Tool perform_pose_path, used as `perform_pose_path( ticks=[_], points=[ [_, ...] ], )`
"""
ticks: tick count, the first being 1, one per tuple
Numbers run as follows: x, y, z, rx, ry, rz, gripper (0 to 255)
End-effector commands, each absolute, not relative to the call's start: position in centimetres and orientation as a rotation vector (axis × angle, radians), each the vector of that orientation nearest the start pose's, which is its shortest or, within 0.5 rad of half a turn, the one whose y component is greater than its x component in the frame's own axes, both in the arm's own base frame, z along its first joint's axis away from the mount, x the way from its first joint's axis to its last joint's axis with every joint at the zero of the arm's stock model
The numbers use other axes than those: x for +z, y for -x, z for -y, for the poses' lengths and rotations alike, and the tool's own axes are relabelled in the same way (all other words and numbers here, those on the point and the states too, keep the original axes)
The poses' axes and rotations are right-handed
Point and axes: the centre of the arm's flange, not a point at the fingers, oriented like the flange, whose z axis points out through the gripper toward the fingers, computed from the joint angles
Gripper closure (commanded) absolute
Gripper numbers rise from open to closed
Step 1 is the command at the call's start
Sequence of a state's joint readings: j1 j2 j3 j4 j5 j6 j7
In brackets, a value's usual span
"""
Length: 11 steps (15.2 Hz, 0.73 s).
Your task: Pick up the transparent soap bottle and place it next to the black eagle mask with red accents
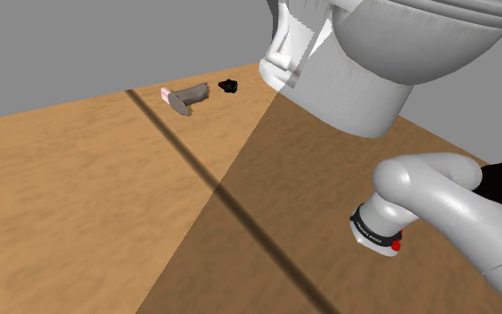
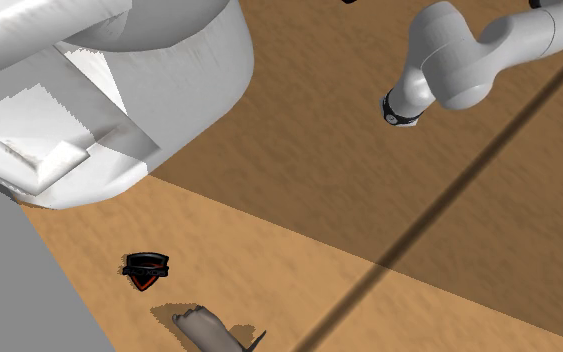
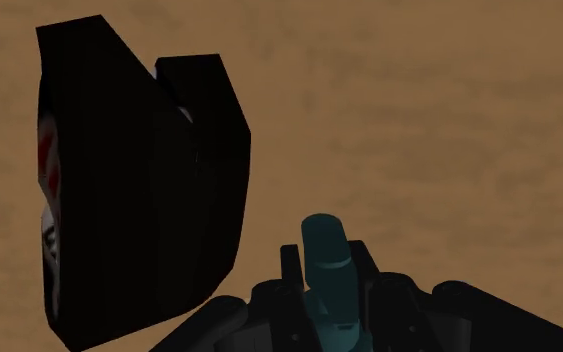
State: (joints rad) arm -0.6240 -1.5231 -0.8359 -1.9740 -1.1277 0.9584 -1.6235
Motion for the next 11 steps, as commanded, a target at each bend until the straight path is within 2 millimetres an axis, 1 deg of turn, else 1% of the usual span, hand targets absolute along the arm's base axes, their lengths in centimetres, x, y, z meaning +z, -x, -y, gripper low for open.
perform_pose_path(
  ticks=[1,11],
  points=[
    [55.0,41.4,23.8,-0.061,3.171,0.019,255],
    [55.0,54.6,23.4,-0.061,3.171,0.019,255]
  ],
)
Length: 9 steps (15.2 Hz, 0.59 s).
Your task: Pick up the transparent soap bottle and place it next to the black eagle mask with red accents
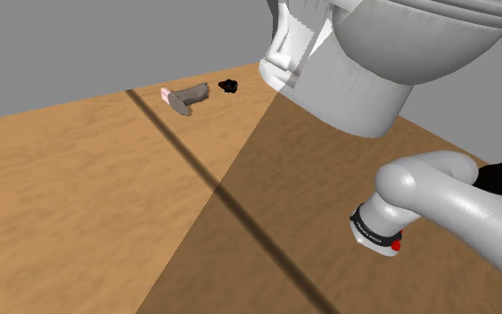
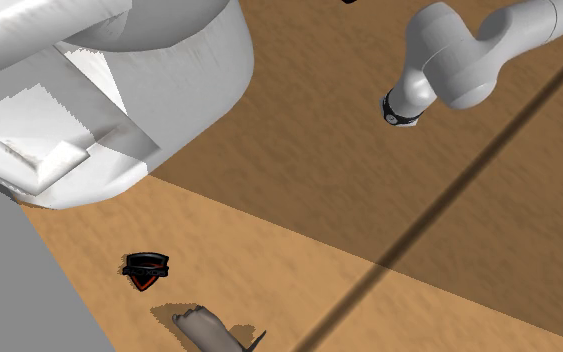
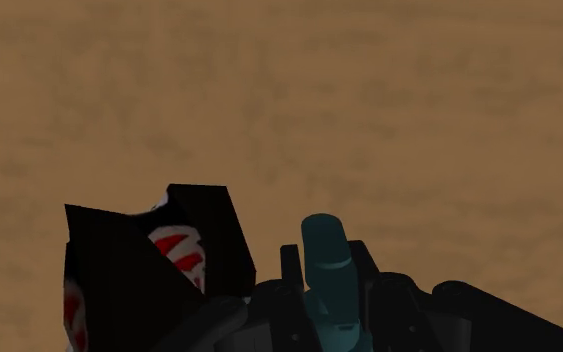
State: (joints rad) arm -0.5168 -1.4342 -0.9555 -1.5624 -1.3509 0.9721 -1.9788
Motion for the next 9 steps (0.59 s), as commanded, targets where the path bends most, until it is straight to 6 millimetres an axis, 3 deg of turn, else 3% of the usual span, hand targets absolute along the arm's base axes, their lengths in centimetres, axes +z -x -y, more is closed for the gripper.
perform_pose_path(
  ticks=[1,2,9],
  points=[
    [55.0,55.9,23.4,-0.061,3.171,0.019,255],
    [55.0,57.0,23.4,-0.061,3.171,0.019,255],
    [51.3,57.0,23.4,-0.061,3.171,0.019,255]
  ],
)
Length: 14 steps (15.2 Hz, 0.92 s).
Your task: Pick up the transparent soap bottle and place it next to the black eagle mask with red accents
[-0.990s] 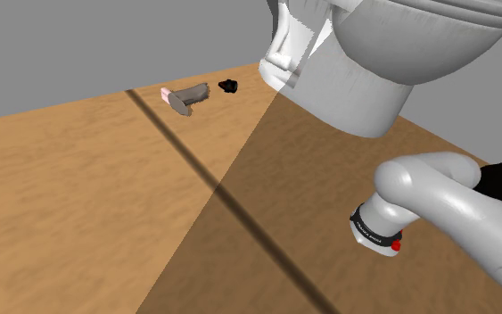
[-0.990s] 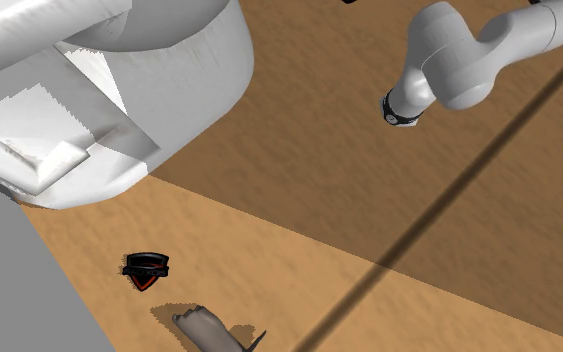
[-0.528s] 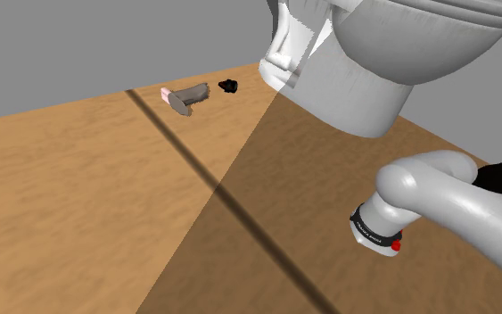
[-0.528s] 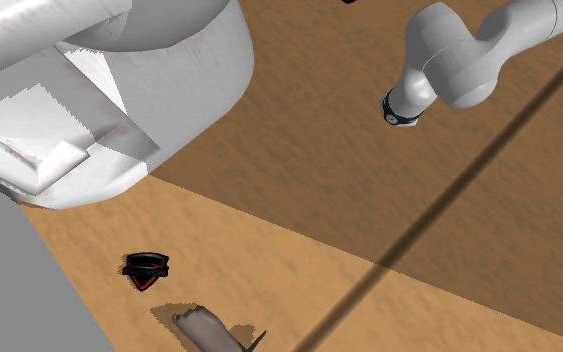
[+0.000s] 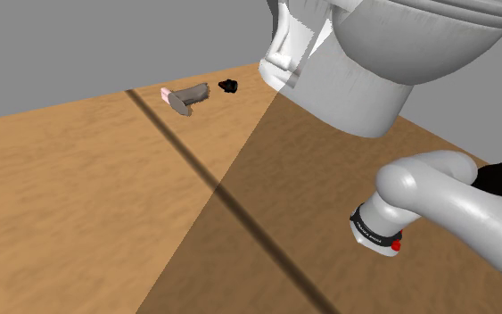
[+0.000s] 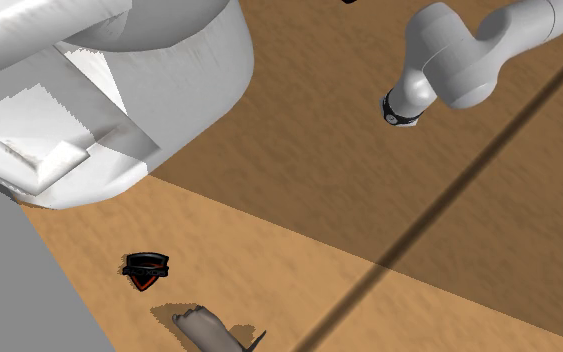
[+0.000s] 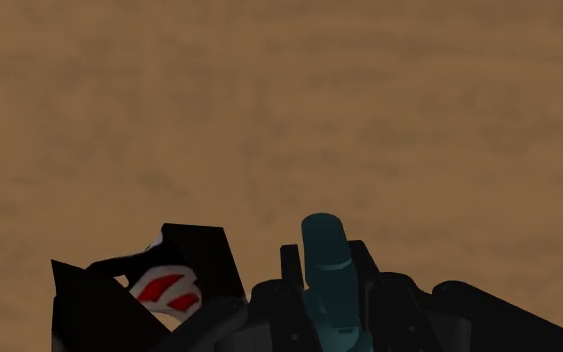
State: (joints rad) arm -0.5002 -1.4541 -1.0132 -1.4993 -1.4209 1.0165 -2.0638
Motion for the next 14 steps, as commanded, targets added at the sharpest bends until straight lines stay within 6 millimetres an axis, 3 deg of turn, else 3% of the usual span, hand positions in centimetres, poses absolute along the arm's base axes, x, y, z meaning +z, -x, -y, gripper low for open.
perform_pose_path(
  ticks=[1,14],
  points=[
    [50.8,57.0,23.4,-0.061,3.171,0.019,255],
    [43.9,57.0,23.4,-0.061,3.171,0.019,255]
  ],
)
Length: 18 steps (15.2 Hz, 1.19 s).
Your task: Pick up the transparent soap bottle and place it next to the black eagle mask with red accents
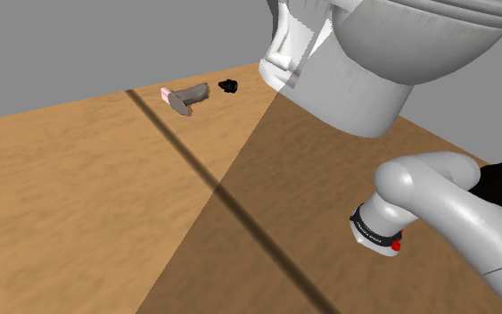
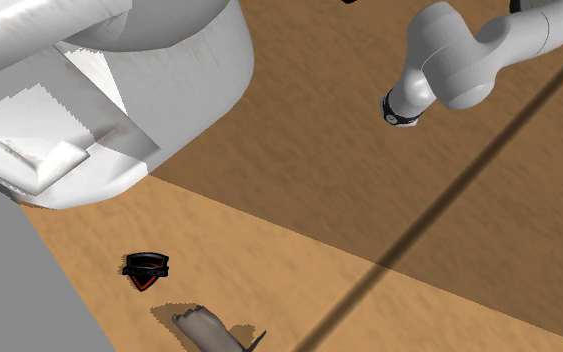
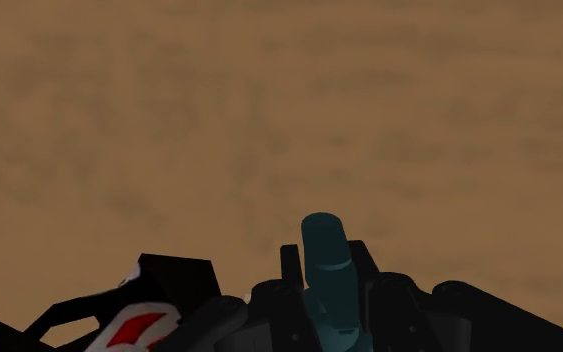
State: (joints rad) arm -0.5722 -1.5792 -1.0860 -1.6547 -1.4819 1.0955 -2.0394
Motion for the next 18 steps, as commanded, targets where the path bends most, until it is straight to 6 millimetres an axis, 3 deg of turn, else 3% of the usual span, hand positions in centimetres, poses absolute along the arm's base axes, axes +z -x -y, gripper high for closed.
perform_pose_path(
  ticks=[1,18],
  points=[
    [43.4,57.0,23.4,-0.061,3.171,0.019,255],
    [34.4,57.0,23.4,-0.061,3.171,0.019,255]
  ],
)
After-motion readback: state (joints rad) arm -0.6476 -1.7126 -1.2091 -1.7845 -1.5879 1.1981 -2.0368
